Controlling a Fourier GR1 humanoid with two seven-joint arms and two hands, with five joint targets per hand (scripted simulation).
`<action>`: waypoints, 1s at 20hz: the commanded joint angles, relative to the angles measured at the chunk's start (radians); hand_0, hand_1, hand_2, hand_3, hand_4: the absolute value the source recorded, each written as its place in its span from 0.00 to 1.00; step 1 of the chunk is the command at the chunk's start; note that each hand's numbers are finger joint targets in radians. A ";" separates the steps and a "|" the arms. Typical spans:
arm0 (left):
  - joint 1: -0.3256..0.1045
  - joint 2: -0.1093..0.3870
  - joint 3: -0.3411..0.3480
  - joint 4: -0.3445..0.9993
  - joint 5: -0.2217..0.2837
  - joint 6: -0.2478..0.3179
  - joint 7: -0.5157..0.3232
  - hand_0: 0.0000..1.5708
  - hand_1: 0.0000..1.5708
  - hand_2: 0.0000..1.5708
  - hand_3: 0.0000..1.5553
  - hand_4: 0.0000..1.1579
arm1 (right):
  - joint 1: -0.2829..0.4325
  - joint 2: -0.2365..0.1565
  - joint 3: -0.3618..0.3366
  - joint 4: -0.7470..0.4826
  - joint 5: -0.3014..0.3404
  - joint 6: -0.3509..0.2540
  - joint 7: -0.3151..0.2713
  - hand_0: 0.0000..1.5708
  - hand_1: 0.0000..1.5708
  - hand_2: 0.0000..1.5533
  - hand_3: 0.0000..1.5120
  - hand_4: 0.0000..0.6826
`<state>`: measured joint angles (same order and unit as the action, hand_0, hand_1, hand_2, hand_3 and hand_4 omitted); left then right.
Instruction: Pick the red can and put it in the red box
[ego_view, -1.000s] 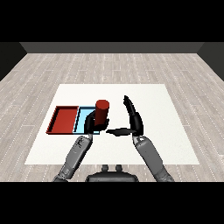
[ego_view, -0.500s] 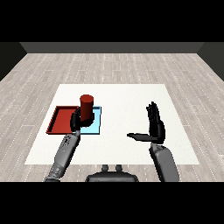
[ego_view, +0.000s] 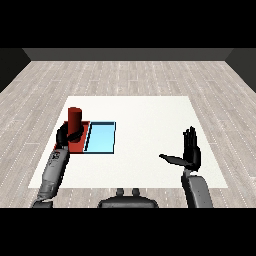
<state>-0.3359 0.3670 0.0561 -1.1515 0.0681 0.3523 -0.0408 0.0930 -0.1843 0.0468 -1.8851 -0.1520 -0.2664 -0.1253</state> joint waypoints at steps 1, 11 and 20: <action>-0.066 0.013 0.050 0.255 -0.029 0.012 -0.065 1.00 1.00 1.00 0.96 0.93 | 0.042 0.050 0.027 0.087 0.056 -0.031 -0.072 0.00 0.00 0.00 0.00 0.00; -0.269 0.020 0.053 0.820 -0.129 0.038 -0.044 0.00 0.00 0.00 0.28 0.65 | -0.065 -0.017 -0.084 0.216 0.014 -0.003 -0.043 0.00 0.00 0.00 0.00 0.00; -0.298 0.036 0.091 1.021 -0.133 -0.018 -0.087 0.29 0.29 0.37 0.07 0.51 | -0.092 -0.004 -0.080 0.271 0.046 -0.016 -0.067 0.00 0.00 0.00 0.00 0.00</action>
<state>-0.6356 0.4008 0.1433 -0.2096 -0.0548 0.3761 -0.0956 0.0058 -0.1966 -0.0377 -1.6288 -0.1152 -0.2797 -0.1850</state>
